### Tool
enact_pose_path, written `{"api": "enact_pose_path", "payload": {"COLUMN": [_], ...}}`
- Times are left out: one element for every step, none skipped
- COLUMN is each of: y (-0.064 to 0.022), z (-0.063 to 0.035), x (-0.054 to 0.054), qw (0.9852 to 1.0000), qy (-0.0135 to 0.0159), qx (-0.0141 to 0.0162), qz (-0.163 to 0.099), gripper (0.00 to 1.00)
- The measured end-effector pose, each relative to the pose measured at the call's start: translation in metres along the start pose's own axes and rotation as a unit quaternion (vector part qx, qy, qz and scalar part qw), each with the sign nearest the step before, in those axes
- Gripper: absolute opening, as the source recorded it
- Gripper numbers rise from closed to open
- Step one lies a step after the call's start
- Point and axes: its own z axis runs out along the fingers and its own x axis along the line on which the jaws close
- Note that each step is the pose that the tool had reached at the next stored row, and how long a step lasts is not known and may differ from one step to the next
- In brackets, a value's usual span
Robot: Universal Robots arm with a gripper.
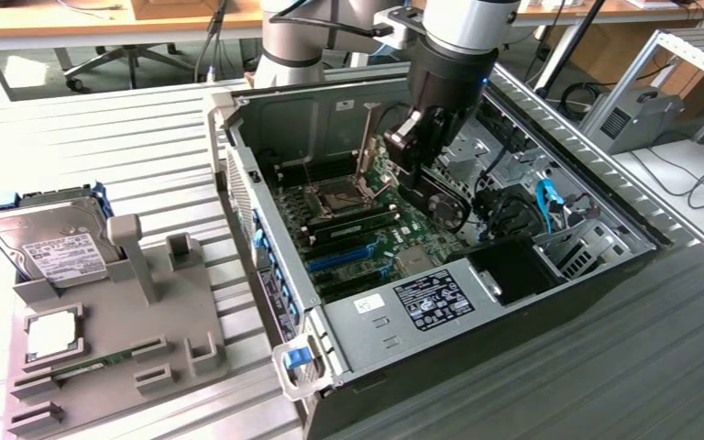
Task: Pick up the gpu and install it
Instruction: 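Insert the gpu into the slot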
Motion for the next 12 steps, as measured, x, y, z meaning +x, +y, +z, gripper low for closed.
{"api": "enact_pose_path", "payload": {"y": [0.0000,0.0000,0.0000,0.0000,0.0000,0.0000,0.0000,0.0000,0.0000,0.0000,0.0000,0.0000], "z": [0.0000,0.0000,0.0000,0.0000,0.0000,0.0000,0.0000,0.0000,0.0000,0.0000,0.0000,0.0000], "x": [0.0000,0.0000,0.0000,0.0000,0.0000,0.0000,0.0000,0.0000,0.0000,0.0000,0.0000,0.0000], "qw": [1.0000,1.0000,1.0000,1.0000,1.0000,0.9999,0.9999,0.9999,0.9999,0.9998,0.9998,0.9998], "qy": [0.0000,-0.0001,-0.0001,-0.0001,-0.0002,-0.0002,-0.0002,-0.0002,-0.0003,-0.0003,-0.0003,-0.0003], "qx": [-0.0001,-0.0001,-0.0001,-0.0002,-0.0003,-0.0003,-0.0003,-0.0004,-0.0004,-0.0005,-0.0005,-0.0006], "qz": [-0.002,-0.003,-0.005,-0.007,-0.009,-0.011,-0.013,-0.015,-0.016,-0.018,-0.020,-0.021], "gripper": [0.29,0.29,0.29,0.29,0.29,0.29,0.29,0.29,0.29,0.29,0.29,0.29]}}
